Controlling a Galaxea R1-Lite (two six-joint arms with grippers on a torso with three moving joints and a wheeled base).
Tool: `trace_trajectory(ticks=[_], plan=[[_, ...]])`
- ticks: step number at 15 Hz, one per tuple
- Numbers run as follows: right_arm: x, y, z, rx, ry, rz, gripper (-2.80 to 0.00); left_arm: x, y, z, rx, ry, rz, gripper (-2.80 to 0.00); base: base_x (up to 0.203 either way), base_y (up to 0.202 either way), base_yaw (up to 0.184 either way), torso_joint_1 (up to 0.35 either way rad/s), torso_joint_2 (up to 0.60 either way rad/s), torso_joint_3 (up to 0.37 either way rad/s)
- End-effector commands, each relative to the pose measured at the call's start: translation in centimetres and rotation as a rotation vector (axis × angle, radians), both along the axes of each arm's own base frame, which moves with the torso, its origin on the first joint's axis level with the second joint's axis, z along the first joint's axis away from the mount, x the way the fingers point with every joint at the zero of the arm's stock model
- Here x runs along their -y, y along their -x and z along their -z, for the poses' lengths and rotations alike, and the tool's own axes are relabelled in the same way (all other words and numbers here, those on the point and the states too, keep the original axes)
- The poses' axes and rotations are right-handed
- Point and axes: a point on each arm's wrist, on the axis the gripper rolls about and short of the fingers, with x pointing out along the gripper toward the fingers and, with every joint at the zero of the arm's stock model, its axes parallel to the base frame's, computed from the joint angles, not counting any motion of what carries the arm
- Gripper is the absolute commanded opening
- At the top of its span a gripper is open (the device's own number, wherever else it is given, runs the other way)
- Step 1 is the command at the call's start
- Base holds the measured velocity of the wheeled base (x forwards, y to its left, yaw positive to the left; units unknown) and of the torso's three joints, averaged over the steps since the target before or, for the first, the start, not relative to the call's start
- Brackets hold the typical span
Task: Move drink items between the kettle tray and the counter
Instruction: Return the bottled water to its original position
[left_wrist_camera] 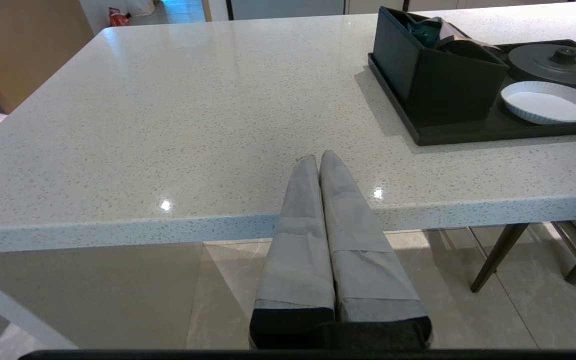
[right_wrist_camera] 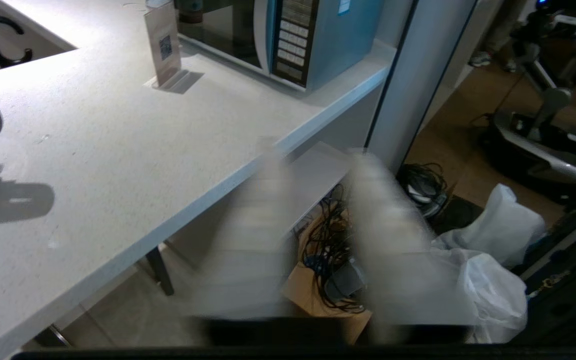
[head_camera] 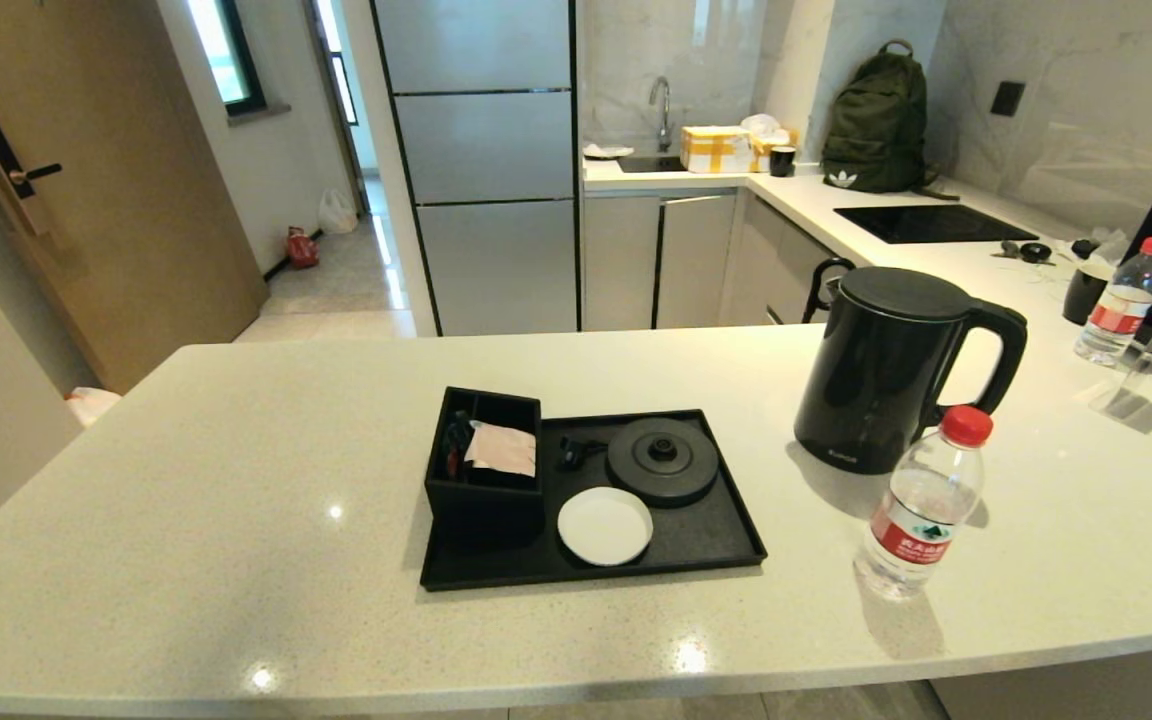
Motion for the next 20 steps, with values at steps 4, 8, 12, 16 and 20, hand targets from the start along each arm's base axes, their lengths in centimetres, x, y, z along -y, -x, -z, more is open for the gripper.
trace_trajectory(ticks=[4, 8, 12, 16, 20], plan=[[-0.3, 3.5, 3.8, 0.072, 0.027, -0.265, -2.80, 0.0, 0.0, 0.0, -0.001, 0.000, 0.000, -2.80, 0.000, 0.000, 0.000, 0.000, 0.00, 0.000], [-0.6, 2.3, 6.2, 0.057, 0.036, -0.433, -2.80, 0.0, 0.0, 0.0, -0.001, 0.000, 0.000, -2.80, 0.000, 0.000, 0.000, 0.000, 0.00, 0.000], [-0.8, 0.1, 8.2, 0.031, 0.022, -0.522, -2.80, 0.0, 0.0, 0.0, -0.001, 0.000, 0.000, -2.80, 0.000, 0.000, 0.000, 0.000, 0.00, 0.000], [-1.3, -3.7, 12.0, 0.056, 0.086, -0.748, -2.80, 0.0, 0.0, 0.0, -0.001, 0.000, 0.000, -2.80, 0.000, 0.000, 0.000, 0.000, 0.00, 0.000], [-1.6, -5.0, 14.7, 0.053, 0.064, -0.881, -2.80, 0.0, 0.0, 0.0, -0.001, -0.001, 0.000, -2.80, 0.000, 0.000, 0.000, 0.000, 0.00, 0.000]])
